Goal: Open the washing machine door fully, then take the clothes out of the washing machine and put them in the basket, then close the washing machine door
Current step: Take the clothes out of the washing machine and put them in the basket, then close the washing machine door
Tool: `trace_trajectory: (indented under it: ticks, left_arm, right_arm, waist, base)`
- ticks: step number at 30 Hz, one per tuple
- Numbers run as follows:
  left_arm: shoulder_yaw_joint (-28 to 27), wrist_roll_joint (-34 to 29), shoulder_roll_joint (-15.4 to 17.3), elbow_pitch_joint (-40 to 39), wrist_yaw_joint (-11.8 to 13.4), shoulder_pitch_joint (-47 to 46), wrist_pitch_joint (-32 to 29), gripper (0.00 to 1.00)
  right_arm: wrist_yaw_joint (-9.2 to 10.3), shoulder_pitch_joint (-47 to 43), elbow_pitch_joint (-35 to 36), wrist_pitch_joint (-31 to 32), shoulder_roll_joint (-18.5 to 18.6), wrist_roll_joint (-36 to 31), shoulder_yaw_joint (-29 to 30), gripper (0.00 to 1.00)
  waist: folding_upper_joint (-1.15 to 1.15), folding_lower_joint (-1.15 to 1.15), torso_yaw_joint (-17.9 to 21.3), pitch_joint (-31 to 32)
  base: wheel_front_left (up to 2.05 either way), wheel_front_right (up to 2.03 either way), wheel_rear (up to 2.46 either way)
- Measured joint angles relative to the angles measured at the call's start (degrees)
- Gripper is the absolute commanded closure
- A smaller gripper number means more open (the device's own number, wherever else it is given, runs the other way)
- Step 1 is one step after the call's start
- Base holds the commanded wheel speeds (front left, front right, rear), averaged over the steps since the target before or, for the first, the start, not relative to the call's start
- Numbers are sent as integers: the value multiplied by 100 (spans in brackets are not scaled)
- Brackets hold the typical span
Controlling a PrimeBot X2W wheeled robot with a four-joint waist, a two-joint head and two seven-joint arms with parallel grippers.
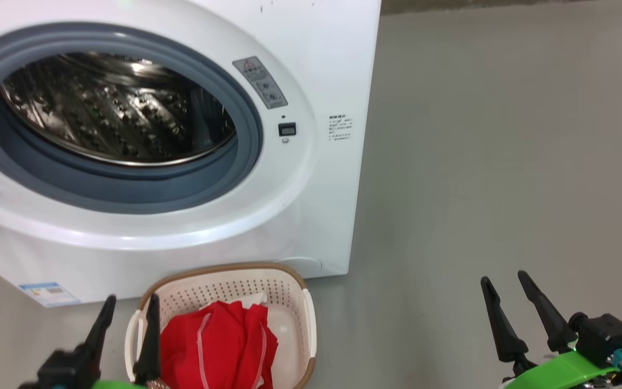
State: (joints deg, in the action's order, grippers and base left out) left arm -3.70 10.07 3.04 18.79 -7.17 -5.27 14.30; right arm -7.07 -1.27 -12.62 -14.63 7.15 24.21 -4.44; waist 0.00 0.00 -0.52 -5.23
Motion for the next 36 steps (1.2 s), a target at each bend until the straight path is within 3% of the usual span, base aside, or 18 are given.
trace_trajectory:
  ticks: [16, 36]
  left_arm:
    - [-274, 7, -27, -899, 0, 1217, 0, 0]
    - [-230, 67, -35, -981, 0, 1250, 0, 0]
  right_arm:
    - [0, -493, 82, 0, 68, 43, 203, 0]
    - [0, -557, 91, 0, 67, 43, 202, 0]
  waist:
    - [0, 0, 133, 352]
    - [0, 0, 114, 369]
  base:
    - [0, 0, 0]
    - [-7, 7, 0]
